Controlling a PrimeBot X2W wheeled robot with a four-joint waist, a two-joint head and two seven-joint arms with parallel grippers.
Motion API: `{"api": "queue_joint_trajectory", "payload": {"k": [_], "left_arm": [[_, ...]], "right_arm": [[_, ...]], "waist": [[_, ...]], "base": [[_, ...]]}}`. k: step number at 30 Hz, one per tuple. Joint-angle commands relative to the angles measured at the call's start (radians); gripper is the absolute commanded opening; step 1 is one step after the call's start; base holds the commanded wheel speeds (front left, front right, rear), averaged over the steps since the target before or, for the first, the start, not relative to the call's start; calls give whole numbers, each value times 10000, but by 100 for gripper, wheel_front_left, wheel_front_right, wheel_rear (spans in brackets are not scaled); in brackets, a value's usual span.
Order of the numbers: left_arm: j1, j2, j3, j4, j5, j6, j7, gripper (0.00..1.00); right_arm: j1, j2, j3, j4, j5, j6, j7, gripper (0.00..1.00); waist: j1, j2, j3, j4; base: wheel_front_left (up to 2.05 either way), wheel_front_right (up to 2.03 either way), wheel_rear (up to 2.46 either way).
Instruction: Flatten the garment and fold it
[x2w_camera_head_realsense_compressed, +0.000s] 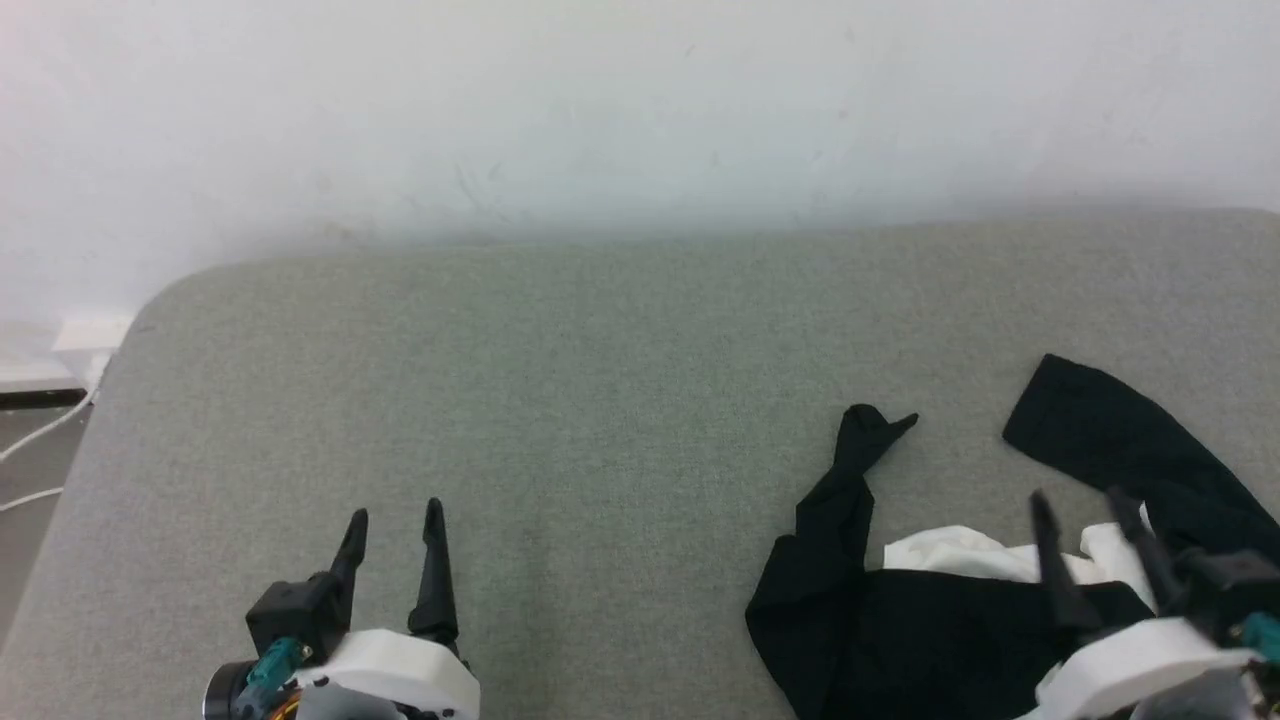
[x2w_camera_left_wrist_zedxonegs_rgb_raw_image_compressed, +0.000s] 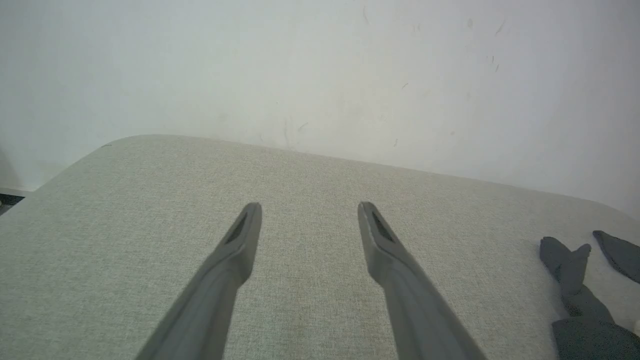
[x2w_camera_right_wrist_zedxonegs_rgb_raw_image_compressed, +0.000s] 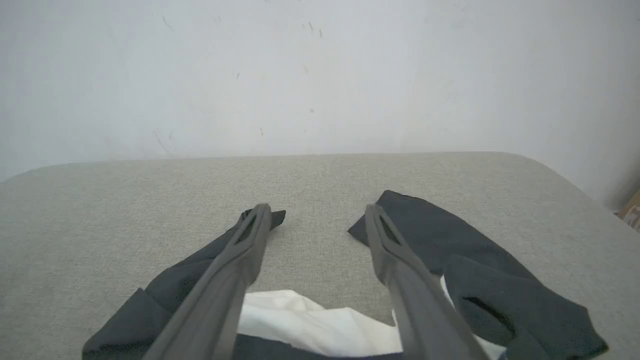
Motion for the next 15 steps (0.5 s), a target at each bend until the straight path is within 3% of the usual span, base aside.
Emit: {"api": "queue_joint_trajectory", "payload": {"k": [1, 8, 15], "left_arm": [[127, 75, 21, -21, 12, 41, -7, 100], [316, 188, -1, -130, -4, 95, 47, 100], [316, 217, -50, -255, -34, 143, 84, 100]], "right_arm": [[98, 31, 59, -111, 91, -9, 62, 100], [701, -17, 968, -833, 1012, -9, 2436, 100], [-293, -487, 2312, 254, 1981, -9, 5238, 100]], "waist": [[2, -1, -87, 54], [2, -1, -280, 296], [2, -1, -160, 530]], "base": [[0, 0, 0], [0, 0, 0], [0, 0, 0]]}}
